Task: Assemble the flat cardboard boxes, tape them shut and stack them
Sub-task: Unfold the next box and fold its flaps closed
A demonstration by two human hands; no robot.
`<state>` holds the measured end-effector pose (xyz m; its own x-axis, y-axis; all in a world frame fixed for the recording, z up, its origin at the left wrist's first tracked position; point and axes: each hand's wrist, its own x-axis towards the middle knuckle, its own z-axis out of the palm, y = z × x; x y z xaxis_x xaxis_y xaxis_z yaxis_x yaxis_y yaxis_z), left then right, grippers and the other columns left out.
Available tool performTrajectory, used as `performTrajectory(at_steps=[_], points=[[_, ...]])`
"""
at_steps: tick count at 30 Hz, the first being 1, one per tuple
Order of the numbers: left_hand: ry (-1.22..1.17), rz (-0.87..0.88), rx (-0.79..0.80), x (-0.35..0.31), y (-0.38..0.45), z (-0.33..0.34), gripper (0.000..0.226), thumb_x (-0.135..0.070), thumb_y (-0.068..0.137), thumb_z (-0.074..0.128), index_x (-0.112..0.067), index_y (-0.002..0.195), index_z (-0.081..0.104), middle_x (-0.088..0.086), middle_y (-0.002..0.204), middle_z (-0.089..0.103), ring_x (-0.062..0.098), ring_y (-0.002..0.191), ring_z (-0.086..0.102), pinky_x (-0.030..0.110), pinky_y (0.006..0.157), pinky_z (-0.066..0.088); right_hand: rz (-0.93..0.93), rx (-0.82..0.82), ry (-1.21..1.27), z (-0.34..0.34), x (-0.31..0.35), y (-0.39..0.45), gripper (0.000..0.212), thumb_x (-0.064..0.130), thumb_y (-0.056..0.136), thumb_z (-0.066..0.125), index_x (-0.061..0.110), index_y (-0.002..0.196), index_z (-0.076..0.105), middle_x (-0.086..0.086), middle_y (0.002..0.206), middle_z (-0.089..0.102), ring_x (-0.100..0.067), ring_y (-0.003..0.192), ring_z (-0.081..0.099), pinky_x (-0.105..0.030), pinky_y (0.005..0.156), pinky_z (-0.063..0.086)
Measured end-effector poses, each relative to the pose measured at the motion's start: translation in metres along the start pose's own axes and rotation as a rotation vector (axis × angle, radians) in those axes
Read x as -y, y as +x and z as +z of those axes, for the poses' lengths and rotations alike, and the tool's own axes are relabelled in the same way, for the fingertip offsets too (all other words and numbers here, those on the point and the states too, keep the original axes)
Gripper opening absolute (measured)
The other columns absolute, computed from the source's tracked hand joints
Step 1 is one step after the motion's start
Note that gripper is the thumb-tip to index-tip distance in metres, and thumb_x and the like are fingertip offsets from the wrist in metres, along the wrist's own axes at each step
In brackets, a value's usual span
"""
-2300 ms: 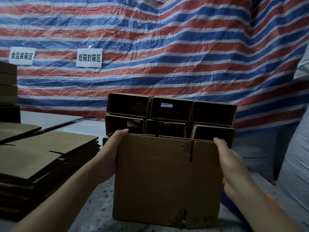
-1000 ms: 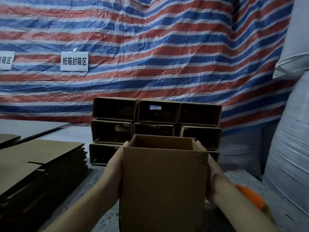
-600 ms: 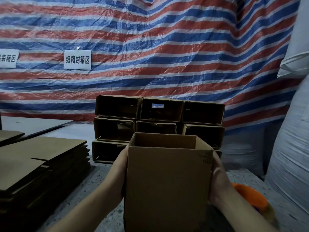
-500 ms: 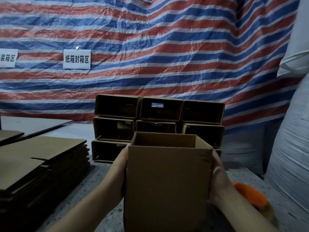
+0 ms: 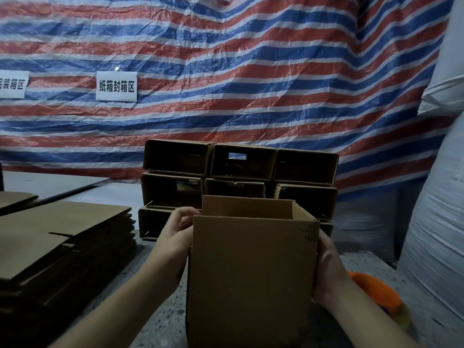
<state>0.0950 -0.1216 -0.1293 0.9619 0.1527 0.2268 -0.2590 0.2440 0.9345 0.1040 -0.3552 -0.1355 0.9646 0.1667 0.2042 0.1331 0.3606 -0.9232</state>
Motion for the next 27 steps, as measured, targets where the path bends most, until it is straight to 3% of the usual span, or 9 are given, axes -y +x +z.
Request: performTrajectory(at_steps=[3, 7, 10, 14, 18, 20, 21, 24, 27], points=[[0.046, -0.024, 0.078, -0.002, 0.001, -0.004, 0.012, -0.012, 0.078, 0.067, -0.012, 0.087, 0.074, 0.008, 0.065, 0.067, 0.013, 0.046, 0.059, 0.022, 0.037, 0.045, 0.048, -0.074, 0.018, 0.005, 0.004, -0.002, 0.047, 0.058, 0.073, 0.051, 0.022, 0.062, 0.078, -0.005, 0.064, 0.07, -0.017, 0.054, 0.067, -0.029, 0.046, 0.054], [0.118, -0.074, 0.098, -0.008, 0.002, -0.006, 0.018, -0.01, 0.081, 0.066, -0.017, 0.068, 0.077, 0.008, 0.062, 0.067, 0.014, 0.046, 0.061, 0.023, 0.04, 0.048, 0.244, -0.197, -0.061, 0.01, 0.013, 0.002, 0.066, 0.04, 0.099, 0.049, 0.018, 0.038, 0.063, 0.0, 0.045, 0.055, -0.013, 0.034, 0.051, -0.022, 0.035, 0.043], [0.158, -0.017, 0.117, -0.012, 0.0, -0.008, 0.006, -0.021, 0.075, 0.071, -0.02, 0.076, 0.077, 0.011, 0.076, 0.073, 0.017, 0.059, 0.067, 0.027, 0.05, 0.052, 0.276, -0.223, -0.194, 0.007, 0.016, 0.006, 0.071, 0.027, 0.104, 0.044, 0.02, 0.034, 0.053, 0.001, 0.044, 0.051, -0.013, 0.035, 0.046, -0.02, 0.038, 0.04], [0.278, 0.068, 0.11, -0.01, 0.0, -0.009, 0.036, -0.046, 0.075, 0.066, -0.015, 0.09, 0.075, 0.01, 0.083, 0.075, 0.018, 0.07, 0.07, 0.032, 0.066, 0.052, 0.277, -0.241, -0.242, 0.001, 0.014, 0.009, 0.07, 0.026, 0.105, 0.042, 0.021, 0.036, 0.051, 0.001, 0.047, 0.05, -0.013, 0.038, 0.045, -0.024, 0.044, 0.038], [0.365, 0.005, 0.166, -0.01, 0.008, -0.019, 0.081, -0.077, 0.073, 0.036, -0.011, 0.103, 0.073, 0.006, 0.102, 0.075, 0.021, 0.1, 0.069, 0.042, 0.097, 0.048, 0.285, -0.236, -0.226, 0.002, 0.014, 0.011, 0.072, 0.027, 0.106, 0.042, 0.02, 0.035, 0.054, 0.001, 0.046, 0.052, -0.012, 0.036, 0.048, -0.022, 0.042, 0.04], [0.32, -0.033, 0.309, -0.013, 0.014, -0.028, 0.105, -0.086, 0.068, 0.03, -0.001, 0.121, 0.062, 0.007, 0.111, 0.073, 0.025, 0.109, 0.067, 0.038, 0.094, 0.05, 0.293, -0.228, -0.227, 0.001, 0.013, 0.011, 0.074, 0.027, 0.106, 0.04, 0.02, 0.034, 0.053, 0.002, 0.045, 0.051, -0.011, 0.035, 0.047, -0.021, 0.039, 0.04], [0.318, -0.018, 0.383, -0.015, 0.013, -0.031, 0.108, -0.092, 0.064, 0.035, -0.006, 0.125, 0.061, 0.005, 0.116, 0.072, 0.024, 0.113, 0.065, 0.035, 0.093, 0.05, 0.289, -0.222, -0.227, 0.001, 0.013, 0.011, 0.075, 0.026, 0.107, 0.039, 0.021, 0.033, 0.052, 0.002, 0.044, 0.05, -0.011, 0.034, 0.046, -0.022, 0.038, 0.04], [0.388, 0.058, 0.508, -0.018, 0.011, -0.037, 0.101, -0.098, 0.046, 0.055, -0.033, 0.123, 0.064, -0.007, 0.127, 0.067, 0.013, 0.121, 0.06, 0.037, 0.101, 0.046, 0.252, -0.179, -0.225, 0.0, 0.013, 0.01, 0.077, 0.022, 0.107, 0.036, 0.021, 0.032, 0.052, 0.003, 0.042, 0.05, -0.009, 0.032, 0.046, -0.022, 0.033, 0.04], [0.475, 0.105, 0.494, -0.021, 0.005, -0.033, 0.099, -0.094, 0.044, 0.063, -0.032, 0.121, 0.061, -0.015, 0.117, 0.069, 0.006, 0.113, 0.064, 0.025, 0.093, 0.052, 0.235, -0.145, -0.203, -0.002, 0.011, 0.011, 0.077, 0.021, 0.107, 0.036, 0.022, 0.032, 0.052, 0.003, 0.042, 0.049, -0.009, 0.032, 0.046, -0.021, 0.034, 0.04]])
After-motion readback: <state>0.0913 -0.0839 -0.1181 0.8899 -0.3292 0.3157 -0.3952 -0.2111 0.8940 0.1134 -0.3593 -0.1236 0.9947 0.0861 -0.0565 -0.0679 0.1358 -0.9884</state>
